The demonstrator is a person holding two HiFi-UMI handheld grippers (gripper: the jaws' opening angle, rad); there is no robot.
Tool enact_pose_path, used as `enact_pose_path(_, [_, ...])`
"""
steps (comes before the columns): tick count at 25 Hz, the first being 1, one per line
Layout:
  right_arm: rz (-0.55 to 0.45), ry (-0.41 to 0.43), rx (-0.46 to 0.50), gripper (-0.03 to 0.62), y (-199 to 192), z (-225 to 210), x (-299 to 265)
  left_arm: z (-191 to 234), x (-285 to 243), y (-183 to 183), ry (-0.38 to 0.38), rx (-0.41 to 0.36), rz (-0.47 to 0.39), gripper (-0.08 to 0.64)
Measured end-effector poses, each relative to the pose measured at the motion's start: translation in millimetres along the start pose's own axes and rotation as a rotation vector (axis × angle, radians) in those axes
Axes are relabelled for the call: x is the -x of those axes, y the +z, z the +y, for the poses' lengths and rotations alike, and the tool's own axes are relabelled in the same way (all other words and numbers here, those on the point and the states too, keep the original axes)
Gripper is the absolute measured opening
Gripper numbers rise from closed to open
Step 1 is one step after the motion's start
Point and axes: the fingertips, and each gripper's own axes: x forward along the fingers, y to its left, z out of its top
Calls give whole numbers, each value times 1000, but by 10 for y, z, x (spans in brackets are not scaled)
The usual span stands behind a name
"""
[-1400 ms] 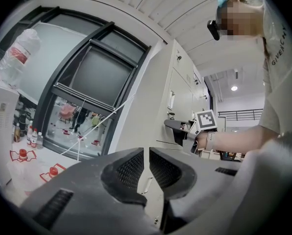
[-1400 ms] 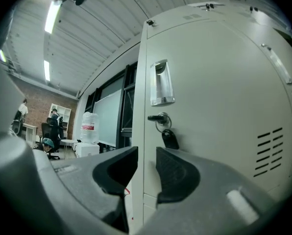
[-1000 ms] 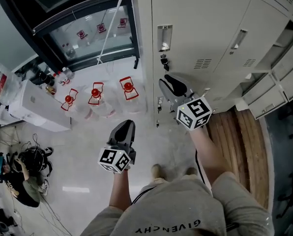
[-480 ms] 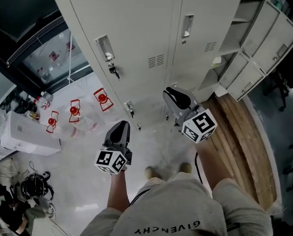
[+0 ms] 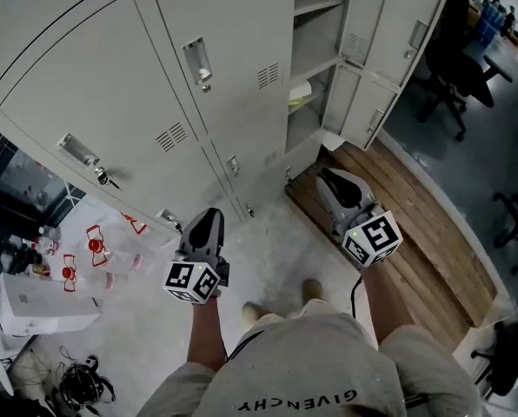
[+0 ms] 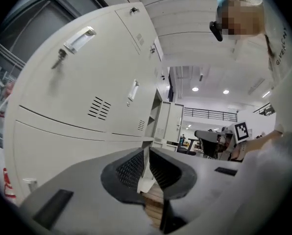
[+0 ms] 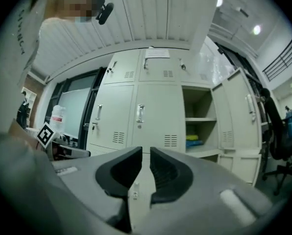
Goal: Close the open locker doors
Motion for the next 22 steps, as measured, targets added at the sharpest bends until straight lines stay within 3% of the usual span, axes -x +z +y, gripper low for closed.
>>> enact_pose_path(11, [14, -231, -11, 51, -128, -1475, 1183, -1118, -1246, -259, -154, -22, 38, 31])
enact_pose_path(22, [36, -310, -47, 53, -416, -2457, 1977, -1865, -1988, -538, -186, -22, 20, 31])
